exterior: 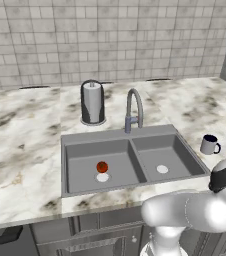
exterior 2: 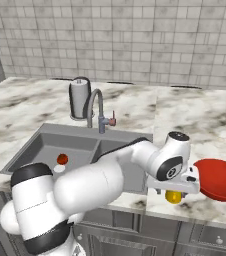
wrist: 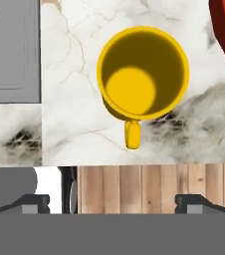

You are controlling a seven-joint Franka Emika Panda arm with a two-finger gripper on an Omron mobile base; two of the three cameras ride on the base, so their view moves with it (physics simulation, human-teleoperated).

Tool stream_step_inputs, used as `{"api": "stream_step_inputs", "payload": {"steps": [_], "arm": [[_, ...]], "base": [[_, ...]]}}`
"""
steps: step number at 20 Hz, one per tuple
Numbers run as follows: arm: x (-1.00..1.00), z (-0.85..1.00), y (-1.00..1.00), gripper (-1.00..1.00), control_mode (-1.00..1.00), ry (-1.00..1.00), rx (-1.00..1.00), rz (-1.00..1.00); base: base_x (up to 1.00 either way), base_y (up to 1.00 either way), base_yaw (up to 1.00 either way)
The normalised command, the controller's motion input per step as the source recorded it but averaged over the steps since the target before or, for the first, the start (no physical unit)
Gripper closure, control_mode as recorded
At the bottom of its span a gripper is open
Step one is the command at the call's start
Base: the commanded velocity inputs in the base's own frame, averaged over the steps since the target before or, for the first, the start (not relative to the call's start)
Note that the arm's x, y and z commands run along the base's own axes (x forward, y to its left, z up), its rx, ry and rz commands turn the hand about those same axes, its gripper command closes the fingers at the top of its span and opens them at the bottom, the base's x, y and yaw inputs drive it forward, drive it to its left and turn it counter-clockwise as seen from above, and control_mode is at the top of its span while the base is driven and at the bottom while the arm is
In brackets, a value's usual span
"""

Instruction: Clear the mugs and bowl far away from the sink.

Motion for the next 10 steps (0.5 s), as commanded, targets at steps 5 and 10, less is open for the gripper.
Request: {"api": "stream_step_inputs", "payload": {"steps": [5, 10], "arm": [[0.21, -0.36, -0.18, -1.00, -1.00, 0.00, 0.00, 0.01], [0.22, -0.27, -0.04, -1.00, -1.00, 0.00, 0.00, 0.00]], "base": [[0.00, 0.00, 0.00], [0.00, 0.00, 0.00]]}}
